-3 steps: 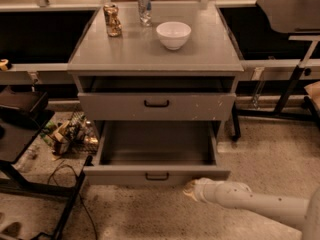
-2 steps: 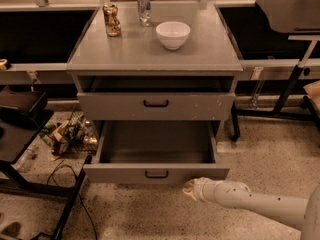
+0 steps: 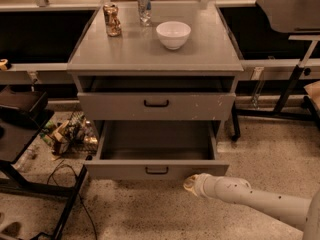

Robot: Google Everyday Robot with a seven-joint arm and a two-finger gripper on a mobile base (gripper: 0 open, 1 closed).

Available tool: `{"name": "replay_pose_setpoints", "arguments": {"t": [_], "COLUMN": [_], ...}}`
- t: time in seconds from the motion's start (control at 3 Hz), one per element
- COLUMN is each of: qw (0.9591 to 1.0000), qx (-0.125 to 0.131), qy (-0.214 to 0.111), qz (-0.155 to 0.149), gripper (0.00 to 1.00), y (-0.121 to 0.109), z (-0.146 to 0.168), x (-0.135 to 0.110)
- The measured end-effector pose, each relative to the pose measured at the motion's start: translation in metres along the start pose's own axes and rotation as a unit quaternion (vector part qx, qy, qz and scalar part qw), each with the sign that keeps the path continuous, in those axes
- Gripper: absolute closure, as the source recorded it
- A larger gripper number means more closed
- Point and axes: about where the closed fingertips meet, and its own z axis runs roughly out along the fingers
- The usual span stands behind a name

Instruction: Close middle drawer

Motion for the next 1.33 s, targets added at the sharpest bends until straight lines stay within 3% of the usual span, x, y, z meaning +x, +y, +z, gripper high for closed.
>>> {"name": "replay_pose_setpoints", "arguments": {"t": [0.33,0.67,1.0,1.33], "qw": [1.0000,1.0000,0.9999,0.9999], "qx": [0.002,0.002,0.004,0.004], "qy": [-0.002,-0.002,-0.003,-0.003], "qz": [-0.006,-0.006,-0.013,-0.013], "gripper": [1.00,1.00,1.00,1.00], "y": [-0.019,-0.018,-0.038,-0.038], "z": [0.001,0.001,0.001,0.001], "x": [-0.004,-0.004,-0.010,-0.009]}}
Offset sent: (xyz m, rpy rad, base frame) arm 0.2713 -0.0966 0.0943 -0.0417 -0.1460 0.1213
